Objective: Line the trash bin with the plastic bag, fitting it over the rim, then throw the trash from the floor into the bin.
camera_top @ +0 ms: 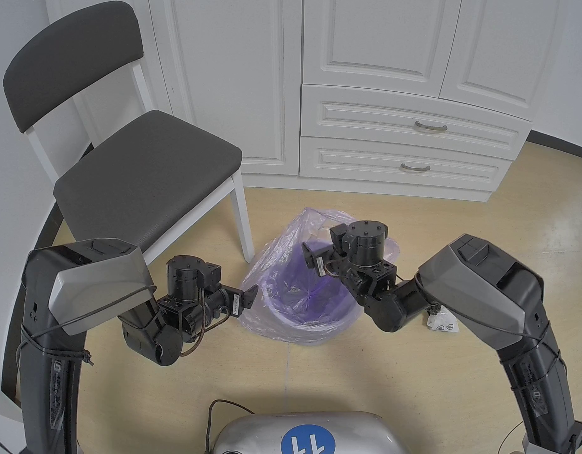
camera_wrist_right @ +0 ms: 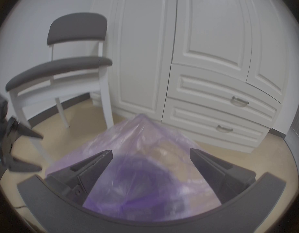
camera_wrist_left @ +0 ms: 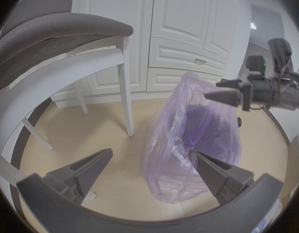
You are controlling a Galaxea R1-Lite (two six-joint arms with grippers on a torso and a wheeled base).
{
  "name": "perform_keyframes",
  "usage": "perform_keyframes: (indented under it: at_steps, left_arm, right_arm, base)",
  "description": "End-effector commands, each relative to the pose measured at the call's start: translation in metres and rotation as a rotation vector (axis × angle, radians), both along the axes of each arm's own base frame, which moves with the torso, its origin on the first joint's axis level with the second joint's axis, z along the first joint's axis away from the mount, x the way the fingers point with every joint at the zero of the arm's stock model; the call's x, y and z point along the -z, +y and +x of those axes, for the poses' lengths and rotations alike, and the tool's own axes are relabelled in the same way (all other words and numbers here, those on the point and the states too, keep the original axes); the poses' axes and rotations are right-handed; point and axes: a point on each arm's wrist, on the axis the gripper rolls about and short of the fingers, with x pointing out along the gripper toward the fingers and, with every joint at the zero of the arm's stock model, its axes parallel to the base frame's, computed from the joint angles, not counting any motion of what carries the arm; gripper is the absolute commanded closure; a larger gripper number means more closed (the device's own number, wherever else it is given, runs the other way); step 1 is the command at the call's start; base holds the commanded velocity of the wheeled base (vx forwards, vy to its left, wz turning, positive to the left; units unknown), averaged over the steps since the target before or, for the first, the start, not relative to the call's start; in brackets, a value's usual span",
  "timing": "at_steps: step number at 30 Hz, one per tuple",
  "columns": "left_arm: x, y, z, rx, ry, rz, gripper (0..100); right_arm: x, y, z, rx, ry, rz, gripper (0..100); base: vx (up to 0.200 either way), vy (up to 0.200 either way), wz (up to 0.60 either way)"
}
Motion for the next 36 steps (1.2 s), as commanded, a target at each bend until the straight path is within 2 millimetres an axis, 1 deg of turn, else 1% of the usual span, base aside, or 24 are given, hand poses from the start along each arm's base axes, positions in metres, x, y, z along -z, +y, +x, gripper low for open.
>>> perform_keyframes:
  at_steps: [1,3,4,7,8,9,11,13,15,17,18,20,23,25,26,29,30,33,36]
  left_arm:
    - [0.010,-0.010,0.001,0.018,-0.017,-0.007,0]
    - [0.010,-0.010,0.001,0.018,-0.017,-0.007,0]
    - [0.010,-0.016,0.002,0.029,-0.035,-0.025,0]
    - [0.010,-0.023,0.005,0.028,-0.045,-0.052,0]
    - [0.009,-0.024,0.006,0.025,-0.047,-0.062,0]
    - [0.007,-0.030,0.009,0.010,-0.052,-0.104,0]
    - [0.004,-0.035,0.013,-0.008,-0.053,-0.145,0]
    - [0.002,-0.038,0.014,-0.015,-0.053,-0.165,0]
    - [0.000,-0.039,0.016,-0.022,-0.036,-0.183,0]
    - [-0.001,-0.039,0.017,-0.025,-0.026,-0.189,0]
    - [-0.001,-0.041,0.016,-0.027,-0.011,-0.193,0]
    - [-0.002,-0.042,0.017,-0.032,0.008,-0.198,0]
    - [-0.001,-0.044,0.019,-0.045,0.034,-0.185,0]
    - [0.000,-0.045,0.023,-0.077,0.052,-0.166,0]
    - [0.000,-0.046,0.026,-0.094,0.058,-0.164,0]
    - [-0.002,-0.046,0.030,-0.126,0.063,-0.166,0]
    - [-0.004,-0.045,0.035,-0.162,0.067,-0.161,0]
    - [-0.004,-0.044,0.037,-0.183,0.081,-0.148,0]
    - [0.000,-0.044,0.042,-0.203,0.089,-0.135,0]
  right_arm:
    - [-0.019,-0.037,-0.040,-0.025,0.076,-0.042,0]
    - [-0.019,-0.037,-0.040,-0.025,0.076,-0.042,0]
    - [-0.016,-0.046,-0.053,-0.019,0.088,-0.043,0]
    - [-0.014,-0.055,-0.068,-0.003,0.130,0.011,0]
    - [-0.014,-0.056,-0.070,0.003,0.137,0.025,0]
    - [-0.015,-0.059,-0.074,0.041,0.164,0.086,0]
    - [-0.015,-0.061,-0.075,0.068,0.188,0.157,0]
    - [-0.014,-0.062,-0.073,0.079,0.204,0.191,0]
    - [-0.016,-0.067,-0.062,0.115,0.235,0.248,0]
    - [-0.017,-0.068,-0.057,0.131,0.249,0.283,0]
    - [-0.015,-0.069,-0.050,0.153,0.282,0.320,0]
    - [-0.018,-0.067,-0.041,0.178,0.321,0.365,0]
    - [-0.013,-0.065,-0.031,0.213,0.380,0.394,0]
    - [-0.009,-0.062,-0.023,0.241,0.414,0.416,0]
    - [-0.007,-0.065,-0.019,0.252,0.421,0.419,0]
    - [-0.003,-0.069,-0.014,0.268,0.422,0.419,0]
    - [0.002,-0.072,-0.011,0.281,0.426,0.417,0]
    - [0.006,-0.077,-0.008,0.295,0.428,0.417,0]
    - [0.010,-0.081,-0.006,0.305,0.430,0.416,0]
  base:
    - [0.000,0.000,0.00]
    - [0.000,0.000,0.00]
    - [0.000,0.000,0.00]
    - [0.000,0.000,0.00]
    - [0.000,0.000,0.00]
    - [0.000,0.000,0.00]
    - [0.000,0.000,0.00]
    - [0.000,0.000,0.00]
    - [0.000,0.000,0.00]
    - [0.000,0.000,0.00]
    - [0.000,0.000,0.00]
    - [0.000,0.000,0.00]
    - [0.000,0.000,0.00]
    - [0.000,0.000,0.00]
    - [0.000,0.000,0.00]
    - [0.000,0.000,0.00]
    - [0.000,0.000,0.00]
    - [0.000,0.000,0.00]
    - [0.000,0.000,0.00]
